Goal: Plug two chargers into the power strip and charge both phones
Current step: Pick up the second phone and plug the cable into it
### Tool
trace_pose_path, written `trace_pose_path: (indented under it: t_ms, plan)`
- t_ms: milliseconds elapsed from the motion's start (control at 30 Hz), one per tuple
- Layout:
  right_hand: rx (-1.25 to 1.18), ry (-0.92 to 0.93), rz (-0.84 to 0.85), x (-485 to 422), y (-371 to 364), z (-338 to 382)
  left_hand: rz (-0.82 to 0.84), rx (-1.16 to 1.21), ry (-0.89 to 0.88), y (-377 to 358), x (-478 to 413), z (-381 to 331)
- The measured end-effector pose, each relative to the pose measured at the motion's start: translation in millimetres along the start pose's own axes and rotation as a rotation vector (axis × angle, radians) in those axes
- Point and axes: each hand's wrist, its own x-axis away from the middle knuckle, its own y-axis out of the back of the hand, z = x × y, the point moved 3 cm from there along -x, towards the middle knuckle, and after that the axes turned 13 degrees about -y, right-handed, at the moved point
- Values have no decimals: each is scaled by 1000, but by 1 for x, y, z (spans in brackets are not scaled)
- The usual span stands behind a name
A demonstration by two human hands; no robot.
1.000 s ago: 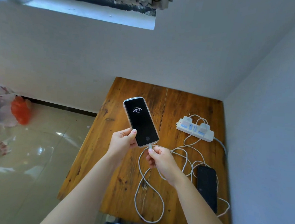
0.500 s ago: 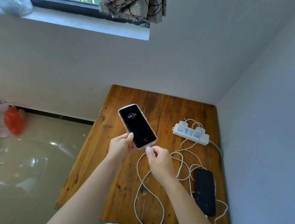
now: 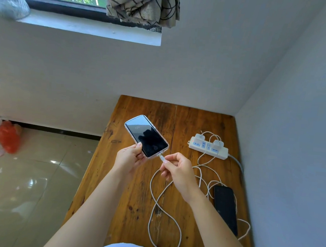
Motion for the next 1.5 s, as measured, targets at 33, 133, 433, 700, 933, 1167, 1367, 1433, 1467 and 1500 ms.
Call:
trace_pose_path:
  t_ms: [33, 133, 433, 700, 933, 1167, 1367, 1433, 1467, 1500]
  plan:
    - [0, 2, -2, 0, 0, 0, -1, 1, 4, 0, 0, 0]
    - [-26, -5, -8, 0, 0, 1, -6, 2, 6, 0, -1, 0]
    - [-77, -11, -64, 1, -6, 4, 17, -9, 2, 2, 0, 2]
    - [-112, -6, -136, 3, -14, 5, 69, -74, -71, 2, 1, 1]
    - [-153, -62, -72, 5, -9, -1, 178, -75, -114, 4, 3, 5]
    - [-204, -109, -57, 6, -7, -6, 269, -9, -89, 1, 5, 8]
    - [-196, -121, -62, 8, -7, -9, 297, -27, -83, 2, 4, 11]
    - [-191, -121, -65, 8, -6, -10, 303, -34, -81, 3, 4, 13]
    - [-189, -123, -66, 8, -6, -11, 304, -40, -81, 3, 4, 13]
    - [-187, -126, -67, 8, -6, -11, 302, -47, -81, 3, 3, 14]
